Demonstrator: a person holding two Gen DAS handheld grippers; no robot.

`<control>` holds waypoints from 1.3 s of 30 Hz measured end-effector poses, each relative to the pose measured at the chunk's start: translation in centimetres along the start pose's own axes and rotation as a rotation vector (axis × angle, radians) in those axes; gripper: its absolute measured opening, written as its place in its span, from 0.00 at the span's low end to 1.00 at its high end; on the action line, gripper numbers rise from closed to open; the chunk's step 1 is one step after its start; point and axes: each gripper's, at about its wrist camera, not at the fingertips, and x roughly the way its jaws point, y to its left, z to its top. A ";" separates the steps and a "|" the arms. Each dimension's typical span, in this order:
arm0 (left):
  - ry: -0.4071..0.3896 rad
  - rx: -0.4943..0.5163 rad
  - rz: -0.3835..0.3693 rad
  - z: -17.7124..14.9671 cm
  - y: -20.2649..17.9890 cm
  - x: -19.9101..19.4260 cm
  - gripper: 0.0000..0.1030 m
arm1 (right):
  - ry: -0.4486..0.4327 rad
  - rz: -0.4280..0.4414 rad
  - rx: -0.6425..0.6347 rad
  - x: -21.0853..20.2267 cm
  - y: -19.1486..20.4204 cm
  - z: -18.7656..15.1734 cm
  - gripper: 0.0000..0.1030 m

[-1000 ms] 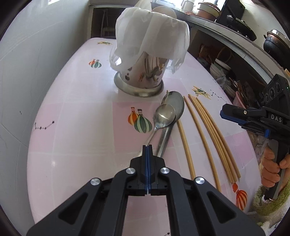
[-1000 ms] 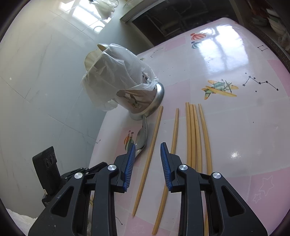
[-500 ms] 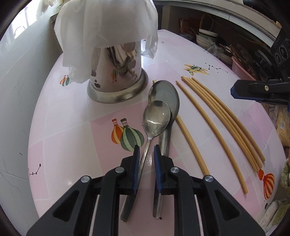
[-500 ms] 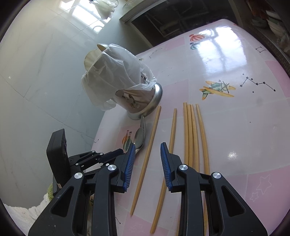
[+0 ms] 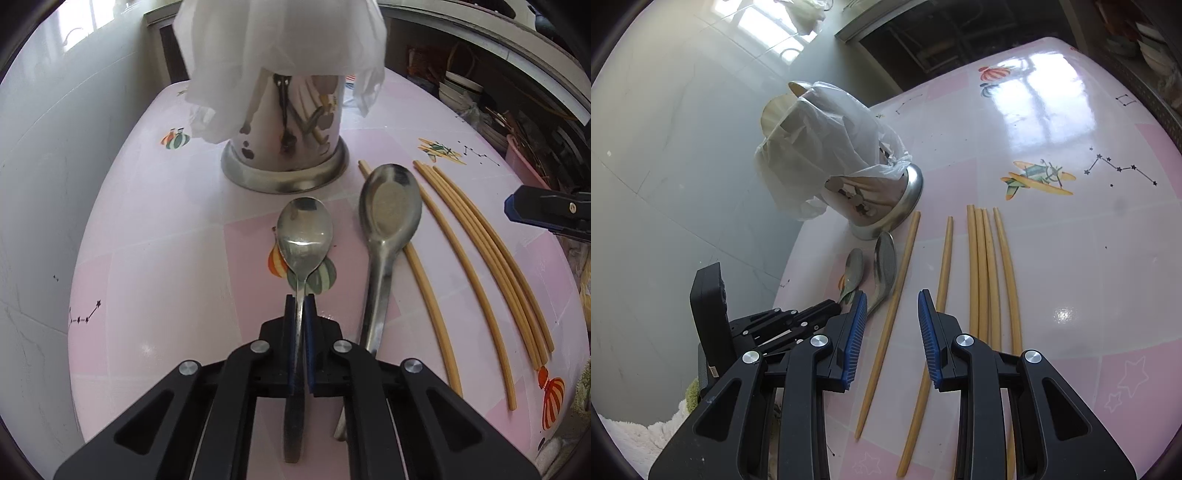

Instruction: Organize utensils

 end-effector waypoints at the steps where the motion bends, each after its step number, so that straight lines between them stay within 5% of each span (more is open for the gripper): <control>1: 0.004 -0.021 0.008 -0.2 0.2 -0.2 0.04 | 0.002 0.000 0.000 0.2 0.0 0.1 0.28; 18: 0.011 -0.217 0.020 -3.9 1.9 -2.7 0.04 | 0.033 -0.127 -0.171 7.2 2.6 3.2 0.35; 24: 0.006 -0.221 0.029 -4.2 1.9 -2.8 0.04 | 0.036 -0.166 -0.209 8.1 2.8 2.4 0.03; 32: 0.033 -0.257 0.002 -4.4 2.2 -3.0 0.04 | 0.078 -0.132 -0.394 6.0 3.5 2.2 0.01; 39: 0.117 -0.348 -0.149 -4.4 3.8 -3.1 0.06 | 0.158 -0.084 -0.489 6.0 3.7 0.3 0.01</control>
